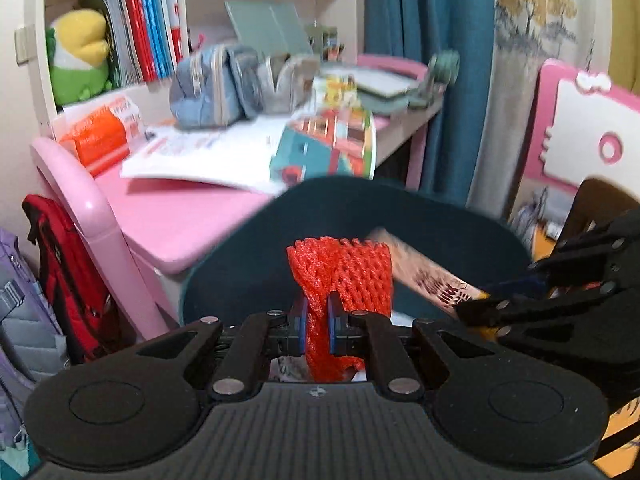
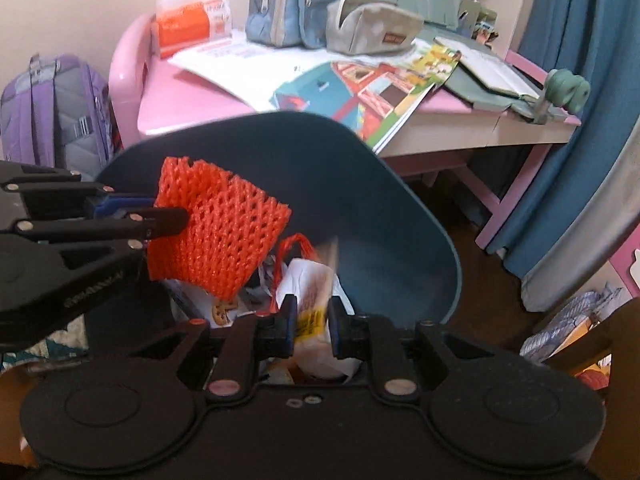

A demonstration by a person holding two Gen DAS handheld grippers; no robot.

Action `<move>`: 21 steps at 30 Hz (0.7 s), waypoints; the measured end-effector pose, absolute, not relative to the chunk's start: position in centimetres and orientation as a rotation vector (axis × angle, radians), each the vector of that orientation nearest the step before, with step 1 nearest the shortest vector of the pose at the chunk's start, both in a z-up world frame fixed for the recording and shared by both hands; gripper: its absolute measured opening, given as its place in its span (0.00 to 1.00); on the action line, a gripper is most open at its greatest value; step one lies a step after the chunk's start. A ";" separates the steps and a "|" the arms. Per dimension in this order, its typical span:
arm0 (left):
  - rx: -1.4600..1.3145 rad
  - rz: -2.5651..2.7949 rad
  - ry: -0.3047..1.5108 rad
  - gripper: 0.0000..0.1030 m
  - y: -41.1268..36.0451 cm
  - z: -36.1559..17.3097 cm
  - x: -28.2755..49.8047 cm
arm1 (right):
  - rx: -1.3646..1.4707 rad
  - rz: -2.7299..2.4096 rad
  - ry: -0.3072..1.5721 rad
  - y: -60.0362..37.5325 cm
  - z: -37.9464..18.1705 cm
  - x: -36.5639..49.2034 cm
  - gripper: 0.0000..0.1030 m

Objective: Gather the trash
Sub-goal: 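Open both tools over the teal bin, dropping foam net and drink stick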

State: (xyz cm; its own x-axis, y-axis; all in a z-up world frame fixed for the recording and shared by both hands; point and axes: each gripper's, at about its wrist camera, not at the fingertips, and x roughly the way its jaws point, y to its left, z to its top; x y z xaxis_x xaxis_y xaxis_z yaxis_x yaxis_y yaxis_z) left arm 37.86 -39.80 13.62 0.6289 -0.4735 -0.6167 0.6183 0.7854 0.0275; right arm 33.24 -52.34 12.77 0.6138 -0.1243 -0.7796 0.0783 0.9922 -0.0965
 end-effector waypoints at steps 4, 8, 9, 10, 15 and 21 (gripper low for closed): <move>0.250 -0.631 0.674 0.10 -40.1 12.2 38.6 | -0.037 -0.108 0.921 -52.5 12.4 33.9 0.17; 0.248 -0.642 0.696 0.10 -40.5 12.0 38.8 | -0.038 -0.099 0.933 -52.4 12.3 33.9 0.22; 0.247 -0.646 0.702 0.10 -40.6 12.0 38.8 | -0.040 -0.101 0.931 -52.4 12.3 33.8 0.23; 0.249 -0.648 0.706 0.10 -40.7 12.0 38.9 | -0.044 -0.105 0.931 -52.4 12.4 33.7 0.26; 0.248 -0.654 0.708 0.30 -41.0 12.3 38.4 | -0.036 -0.127 0.913 -52.8 13.1 32.8 0.33; 0.213 -0.631 0.659 0.66 -39.9 13.7 37.1 | 0.007 -0.112 0.858 -53.5 14.7 30.5 0.38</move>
